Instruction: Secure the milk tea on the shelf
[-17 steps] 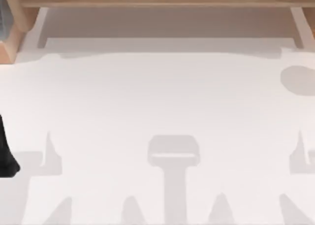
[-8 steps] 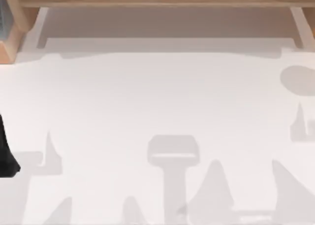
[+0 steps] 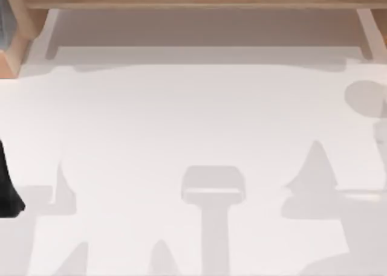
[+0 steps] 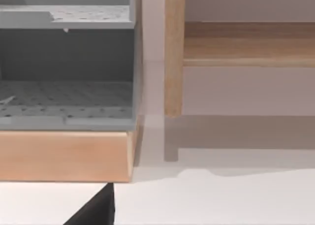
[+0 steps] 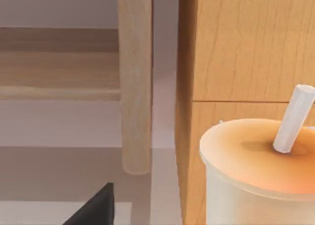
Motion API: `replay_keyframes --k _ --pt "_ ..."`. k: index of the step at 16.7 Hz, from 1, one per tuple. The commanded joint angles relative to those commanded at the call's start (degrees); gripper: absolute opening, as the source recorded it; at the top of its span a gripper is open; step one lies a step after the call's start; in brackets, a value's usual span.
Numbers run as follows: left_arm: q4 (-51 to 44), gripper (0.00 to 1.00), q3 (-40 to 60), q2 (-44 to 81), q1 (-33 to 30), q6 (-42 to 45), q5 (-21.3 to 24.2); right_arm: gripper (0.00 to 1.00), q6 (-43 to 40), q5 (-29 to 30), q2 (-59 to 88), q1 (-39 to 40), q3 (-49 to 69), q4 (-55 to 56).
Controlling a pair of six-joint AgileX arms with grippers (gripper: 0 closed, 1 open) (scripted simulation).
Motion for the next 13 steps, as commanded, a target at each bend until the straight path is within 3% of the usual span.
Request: replay_keyframes --k 6,13 --pt "0.0 1.0 0.0 0.0 0.0 0.0 0.0 1.0 0.0 -3.6 22.7 -4.3 4.2 18.1" --pt "0.0 1.0 0.0 0.0 0.0 0.0 0.0 1.0 0.0 -4.5 27.4 -5.2 4.8 21.9"
